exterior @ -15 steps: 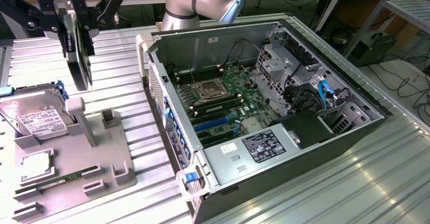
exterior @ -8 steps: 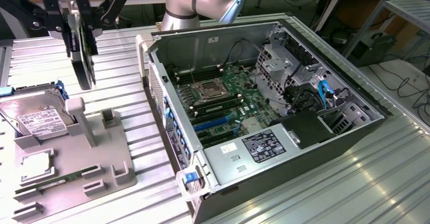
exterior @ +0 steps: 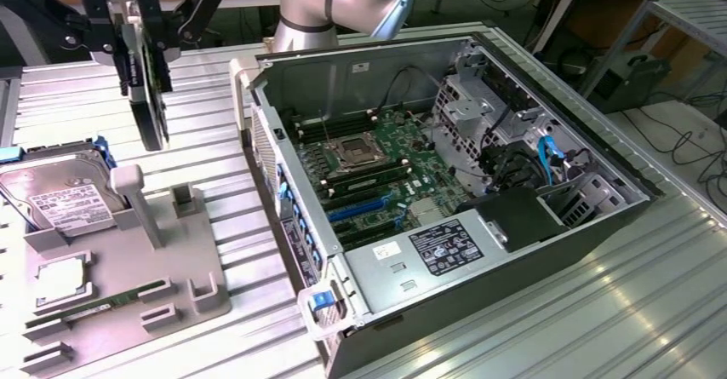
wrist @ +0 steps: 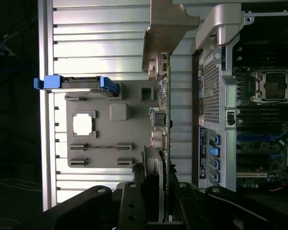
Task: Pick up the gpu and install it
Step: 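Pick up the gpu and move the gpu toward the slot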
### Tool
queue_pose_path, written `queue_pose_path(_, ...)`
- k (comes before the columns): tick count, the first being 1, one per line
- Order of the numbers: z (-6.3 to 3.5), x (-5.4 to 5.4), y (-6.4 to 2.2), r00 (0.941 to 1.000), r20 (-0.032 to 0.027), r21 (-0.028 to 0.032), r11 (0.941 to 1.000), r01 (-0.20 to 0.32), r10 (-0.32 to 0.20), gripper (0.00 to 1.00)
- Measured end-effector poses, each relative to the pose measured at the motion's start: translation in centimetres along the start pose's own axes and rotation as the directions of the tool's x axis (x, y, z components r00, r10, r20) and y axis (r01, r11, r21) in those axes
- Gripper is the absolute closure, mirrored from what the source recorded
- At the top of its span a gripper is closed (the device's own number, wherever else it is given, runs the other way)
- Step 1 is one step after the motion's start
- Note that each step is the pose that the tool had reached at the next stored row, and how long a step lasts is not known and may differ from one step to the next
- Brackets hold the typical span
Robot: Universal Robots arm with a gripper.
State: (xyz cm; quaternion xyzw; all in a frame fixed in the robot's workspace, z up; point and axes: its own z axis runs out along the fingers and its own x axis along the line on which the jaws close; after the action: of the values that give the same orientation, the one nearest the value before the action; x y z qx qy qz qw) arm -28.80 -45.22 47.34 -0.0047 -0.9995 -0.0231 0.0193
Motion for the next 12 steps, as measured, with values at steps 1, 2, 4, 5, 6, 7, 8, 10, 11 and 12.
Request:
queue_pose_path(1,0.0,-0.1,0.0,1.0,0.0,0.0,1.0,0.0,0.0,0.73)
queue_pose_path(2,-0.01,-0.2,0.0,1.0,0.0,0.0,1.0,0.0,0.0,0.73)
queue_pose_path(4,-0.02,-0.3,0.01,1.0,-0.0001,0.0001,1.0,0.0,0.0,0.73)
queue_pose_path(5,-0.02,-0.4,0.01,1.0,0.0,0.0,1.0,0.0,0.0,0.73)
queue_pose_path(6,-0.02,-0.5,0.01,1.0,0.0,0.0,1.0,0.0,0.0,0.73)
queue_pose_path(7,-0.03,-0.6,0.01,1.0,-0.0001,0.0001,1.0,0.0,0.0,0.73)
queue_pose_path(8,-0.03,-0.7,0.01,1.0,-0.0001,0.0001,1.0,0.0,0.0,0.73)
queue_pose_path(10,-0.04,-1.0,0.01,1.0,0.0,0.0001,1.0,0.0,0.0,0.73)
queue_pose_path(11,-0.04,-1.1,0.01,1.0,0.0001,0.0001,1.0,0.0,0.0,0.73)
queue_pose_path(12,-0.05,-1.2,0.01,1.0,0.0,0.0001,1.0,0.0,0.0,0.73)
